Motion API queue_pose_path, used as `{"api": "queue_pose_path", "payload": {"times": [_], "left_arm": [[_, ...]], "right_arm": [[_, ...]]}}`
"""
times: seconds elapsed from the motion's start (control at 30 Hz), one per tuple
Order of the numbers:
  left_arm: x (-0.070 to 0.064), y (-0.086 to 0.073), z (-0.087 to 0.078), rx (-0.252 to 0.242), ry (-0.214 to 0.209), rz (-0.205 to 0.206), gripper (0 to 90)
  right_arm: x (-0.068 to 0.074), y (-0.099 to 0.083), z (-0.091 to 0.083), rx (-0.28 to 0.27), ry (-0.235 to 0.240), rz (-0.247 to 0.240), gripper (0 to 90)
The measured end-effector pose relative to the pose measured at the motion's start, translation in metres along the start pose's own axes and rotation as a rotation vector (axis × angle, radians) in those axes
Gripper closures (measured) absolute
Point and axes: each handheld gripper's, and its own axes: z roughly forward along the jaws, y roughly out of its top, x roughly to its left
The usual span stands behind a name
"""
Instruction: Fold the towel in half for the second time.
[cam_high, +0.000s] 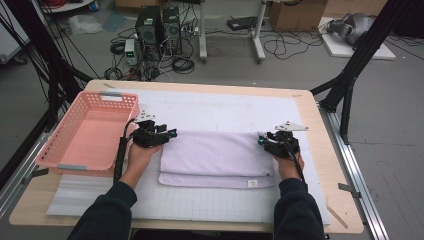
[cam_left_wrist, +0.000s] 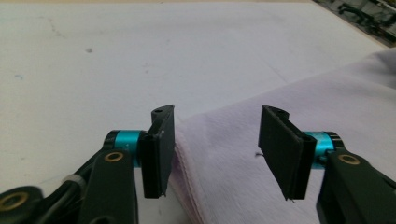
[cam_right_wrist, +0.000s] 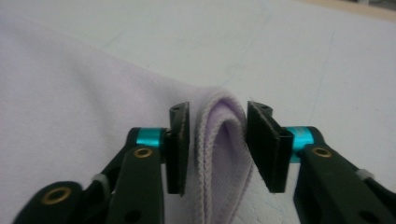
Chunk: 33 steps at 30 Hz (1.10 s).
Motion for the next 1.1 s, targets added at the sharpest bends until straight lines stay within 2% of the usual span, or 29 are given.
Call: {"api": "queue_pose_path", "payload": {"times": [0.13,0.23,0.33,0.4,0.5,0.57,0.6,0.63,0.7,0.8,0.87,0.93,1.0,1.03,1.1], "left_arm": [[-0.01,-0.012,-0.017,0.003,-0.027,0.025,43.5],[-0.015,-0.025,-0.026,0.024,-0.041,0.034,42.6],[-0.02,-0.037,-0.033,0.04,-0.042,0.038,41.8],[-0.022,-0.047,-0.039,0.048,-0.047,0.023,41.8],[-0.024,-0.058,-0.045,0.062,-0.051,-0.013,41.4],[-0.027,-0.061,-0.05,0.062,-0.045,-0.015,41.7],[-0.028,-0.064,-0.053,0.065,-0.064,-0.012,41.7],[-0.03,-0.065,-0.055,0.064,-0.066,-0.018,40.3],[-0.034,-0.068,-0.058,0.073,-0.064,-0.002,46.5],[-0.041,-0.07,-0.059,0.079,-0.033,0.038,52.0],[-0.043,-0.07,-0.058,0.083,-0.019,0.049,55.8],[-0.045,-0.07,-0.057,0.09,-0.019,0.059,61.1],[-0.045,-0.07,-0.056,0.104,-0.025,0.074,67.9],[-0.046,-0.07,-0.056,0.111,-0.028,0.081,73.0],[-0.049,-0.07,-0.055,0.117,-0.017,0.106,82.0]], "right_arm": [[0.006,-0.007,-0.03,-0.043,0.019,-0.03,58.7],[0.009,-0.021,-0.046,-0.038,0.027,-0.045,60.3],[0.01,-0.038,-0.059,-0.04,0.031,-0.019,61.6],[0.011,-0.048,-0.065,-0.04,0.043,0.021,61.8],[0.015,-0.061,-0.069,-0.017,0.054,0.015,62.3],[0.019,-0.067,-0.072,-0.009,0.06,0.025,62.2],[0.021,-0.07,-0.074,-0.007,0.065,0.033,62.1],[0.022,-0.072,-0.076,-0.007,0.069,0.038,62.1],[0.025,-0.075,-0.081,-0.011,0.072,0.035,62.0],[0.027,-0.078,-0.086,-0.023,0.083,0.041,61.9],[0.03,-0.079,-0.086,-0.018,0.092,0.042,61.8],[0.033,-0.081,-0.082,-0.002,0.117,0.024,61.8],[0.037,-0.082,-0.077,0.025,0.113,-0.007,62.7],[0.039,-0.082,-0.075,0.035,0.104,-0.025,67.5],[0.041,-0.081,-0.072,0.05,0.068,-0.061,82.8]]}}
